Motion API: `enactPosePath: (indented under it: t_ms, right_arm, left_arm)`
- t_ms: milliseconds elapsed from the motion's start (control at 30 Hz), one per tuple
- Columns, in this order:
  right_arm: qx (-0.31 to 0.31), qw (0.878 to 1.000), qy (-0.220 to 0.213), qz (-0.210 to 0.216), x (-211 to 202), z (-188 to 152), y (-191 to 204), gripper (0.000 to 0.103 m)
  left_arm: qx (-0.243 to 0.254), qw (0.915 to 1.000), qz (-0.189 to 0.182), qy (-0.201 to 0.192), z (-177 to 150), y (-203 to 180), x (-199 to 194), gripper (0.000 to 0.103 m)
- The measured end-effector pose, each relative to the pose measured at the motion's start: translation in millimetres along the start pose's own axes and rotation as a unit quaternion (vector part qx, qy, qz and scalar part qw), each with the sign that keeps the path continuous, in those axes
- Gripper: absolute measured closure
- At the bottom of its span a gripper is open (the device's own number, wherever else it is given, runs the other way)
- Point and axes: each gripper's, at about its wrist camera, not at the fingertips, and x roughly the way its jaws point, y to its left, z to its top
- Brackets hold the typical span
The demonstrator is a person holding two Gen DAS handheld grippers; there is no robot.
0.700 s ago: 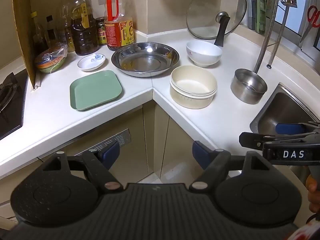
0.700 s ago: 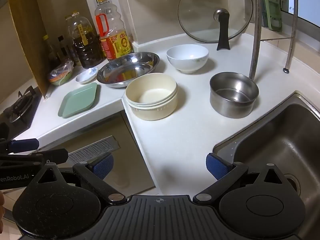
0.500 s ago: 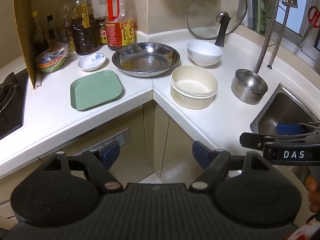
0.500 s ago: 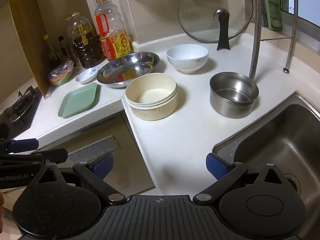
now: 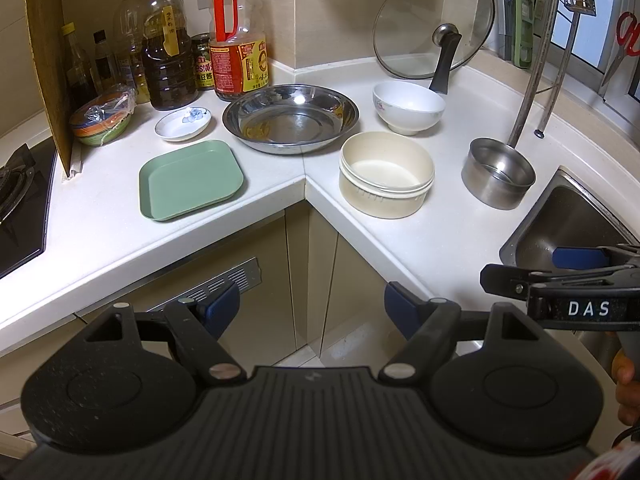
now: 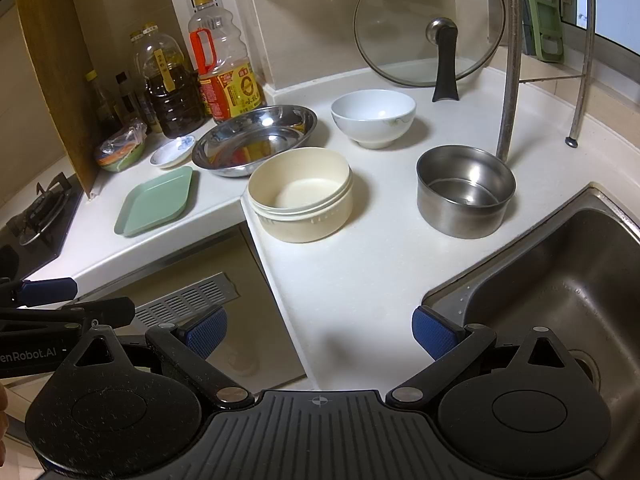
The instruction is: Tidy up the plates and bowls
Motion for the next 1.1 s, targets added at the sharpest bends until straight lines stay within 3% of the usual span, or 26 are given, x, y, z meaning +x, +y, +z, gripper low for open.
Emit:
enactPosePath:
  t_ms: [1100]
  right_arm:
    - [-0.001, 1.000, -0.002, 0.000, -1.2, 1.0, 2.1, 0.004]
  left_arm:
    - [0.000, 1.0000, 0.000, 0.001, -0.6, 1.1, 0.6, 0.025]
